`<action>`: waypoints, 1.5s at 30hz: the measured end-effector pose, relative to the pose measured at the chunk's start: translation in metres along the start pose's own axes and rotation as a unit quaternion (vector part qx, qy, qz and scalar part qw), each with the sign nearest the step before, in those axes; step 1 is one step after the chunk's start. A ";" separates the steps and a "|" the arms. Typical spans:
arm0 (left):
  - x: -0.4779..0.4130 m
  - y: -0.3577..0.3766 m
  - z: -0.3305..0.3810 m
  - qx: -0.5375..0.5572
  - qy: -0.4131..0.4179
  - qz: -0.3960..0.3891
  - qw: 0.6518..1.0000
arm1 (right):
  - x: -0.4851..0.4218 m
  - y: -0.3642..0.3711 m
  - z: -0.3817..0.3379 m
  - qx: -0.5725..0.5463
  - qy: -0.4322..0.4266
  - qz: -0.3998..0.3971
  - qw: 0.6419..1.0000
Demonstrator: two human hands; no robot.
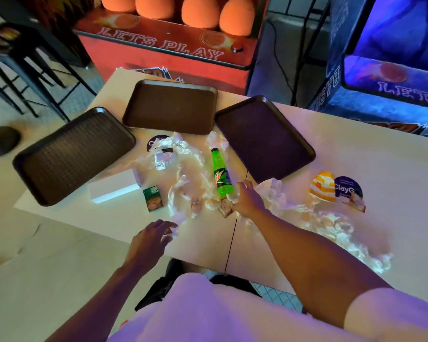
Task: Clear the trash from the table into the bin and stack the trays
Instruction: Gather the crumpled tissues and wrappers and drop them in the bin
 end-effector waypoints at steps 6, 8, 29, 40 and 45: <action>0.008 -0.003 -0.005 0.013 -0.007 0.022 1.000 | -0.012 0.016 0.002 0.032 0.020 -0.008 0.999; 0.008 -0.004 -0.007 0.015 -0.006 0.027 0.999 | -0.008 0.023 0.002 0.040 0.023 -0.005 0.999; -0.098 -0.039 -0.002 0.066 0.144 0.018 0.987 | 0.040 -0.032 -0.011 -0.117 0.068 0.145 0.980; -0.113 -0.049 -0.018 0.072 0.229 -0.004 0.971 | 0.084 -0.027 -0.033 -0.214 0.111 0.263 0.934; -0.106 -0.049 -0.031 0.088 0.225 -0.015 0.970 | 0.102 -0.009 -0.037 -0.228 0.146 0.266 0.925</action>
Point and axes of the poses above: each hand's wrist, its own x-axis away from the middle knuckle, its own y-axis out of the palm, z = x × y, the point moved 5 cm from there along -x, towards the middle knuckle, and after that the axes turned 9 degrees about y, right-handed, at the moved point
